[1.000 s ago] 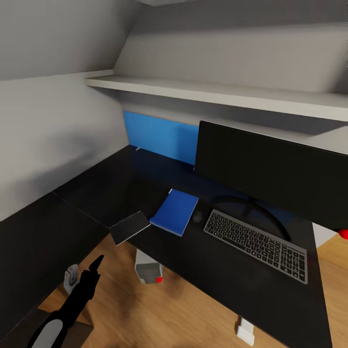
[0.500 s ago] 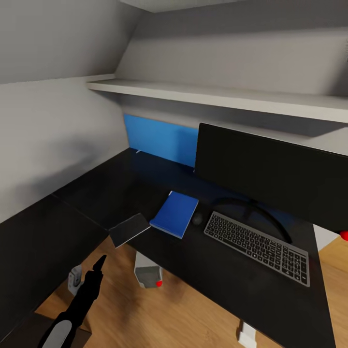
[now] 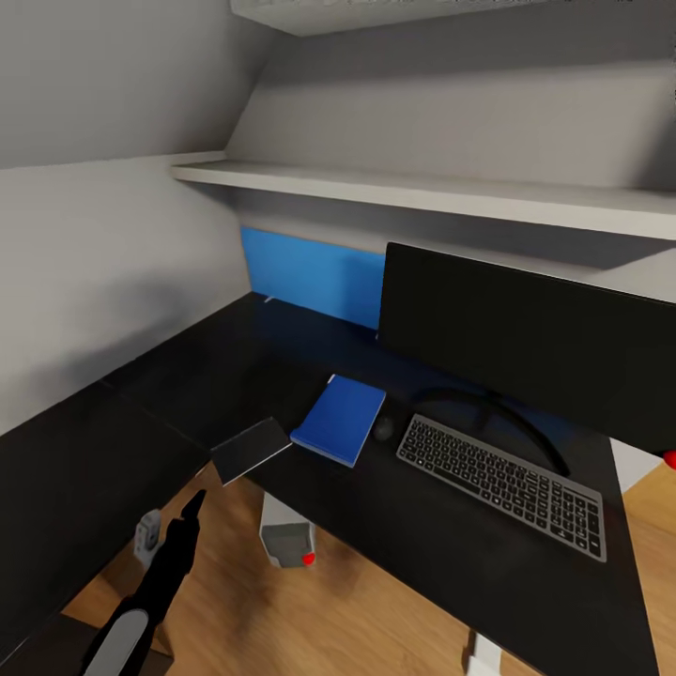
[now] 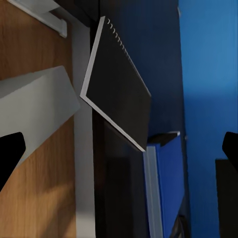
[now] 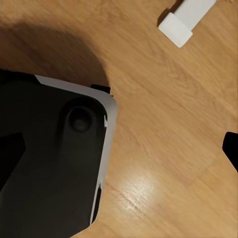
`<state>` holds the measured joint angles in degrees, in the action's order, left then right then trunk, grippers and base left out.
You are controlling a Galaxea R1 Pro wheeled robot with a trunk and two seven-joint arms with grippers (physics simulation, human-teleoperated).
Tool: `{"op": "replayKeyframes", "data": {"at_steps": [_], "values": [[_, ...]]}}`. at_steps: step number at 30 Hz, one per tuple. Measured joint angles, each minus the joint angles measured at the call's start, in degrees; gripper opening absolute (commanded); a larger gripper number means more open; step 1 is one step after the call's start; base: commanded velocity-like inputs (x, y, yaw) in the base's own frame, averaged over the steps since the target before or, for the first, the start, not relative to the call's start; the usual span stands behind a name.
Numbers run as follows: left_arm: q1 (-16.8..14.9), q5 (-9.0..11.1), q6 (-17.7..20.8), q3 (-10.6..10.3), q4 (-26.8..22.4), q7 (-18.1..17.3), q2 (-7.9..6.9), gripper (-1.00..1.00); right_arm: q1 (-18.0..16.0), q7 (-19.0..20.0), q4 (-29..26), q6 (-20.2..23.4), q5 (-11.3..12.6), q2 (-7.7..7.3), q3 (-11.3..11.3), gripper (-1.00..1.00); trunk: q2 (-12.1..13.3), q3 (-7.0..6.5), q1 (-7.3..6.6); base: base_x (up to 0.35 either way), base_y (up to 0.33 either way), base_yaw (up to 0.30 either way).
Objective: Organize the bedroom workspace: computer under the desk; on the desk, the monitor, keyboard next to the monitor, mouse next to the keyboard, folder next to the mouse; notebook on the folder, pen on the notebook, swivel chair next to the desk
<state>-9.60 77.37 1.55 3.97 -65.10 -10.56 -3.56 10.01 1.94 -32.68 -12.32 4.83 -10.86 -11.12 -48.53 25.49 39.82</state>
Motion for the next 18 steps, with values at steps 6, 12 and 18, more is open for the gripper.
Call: {"op": "replayKeyframes", "data": {"at_steps": [6,12,18], "values": [[-0.54,-0.08,-0.45,-0.06,0.49,-0.06,0.04,1.0,0.0,0.04,0.03,0.04,0.01,-0.12,0.0,1.0,-2.41,0.51,1.32,0.0,0.0,0.0],[-0.7,-1.48,-1.31,-0.09,0.68,-0.1,0.07,1.0,0.0,0.05,0.04,0.08,0.02,-0.18,0.0,1.0,-4.82,1.03,2.64,0.0,0.0,0.0],[-0.74,-2.14,-1.78,0.04,0.81,-1.97,0.01,1.0,0.0,0.06,0.04,0.11,0.02,-0.23,0.0,1.0,-7.23,1.54,3.96,0.0,0.0,0.001]]}}
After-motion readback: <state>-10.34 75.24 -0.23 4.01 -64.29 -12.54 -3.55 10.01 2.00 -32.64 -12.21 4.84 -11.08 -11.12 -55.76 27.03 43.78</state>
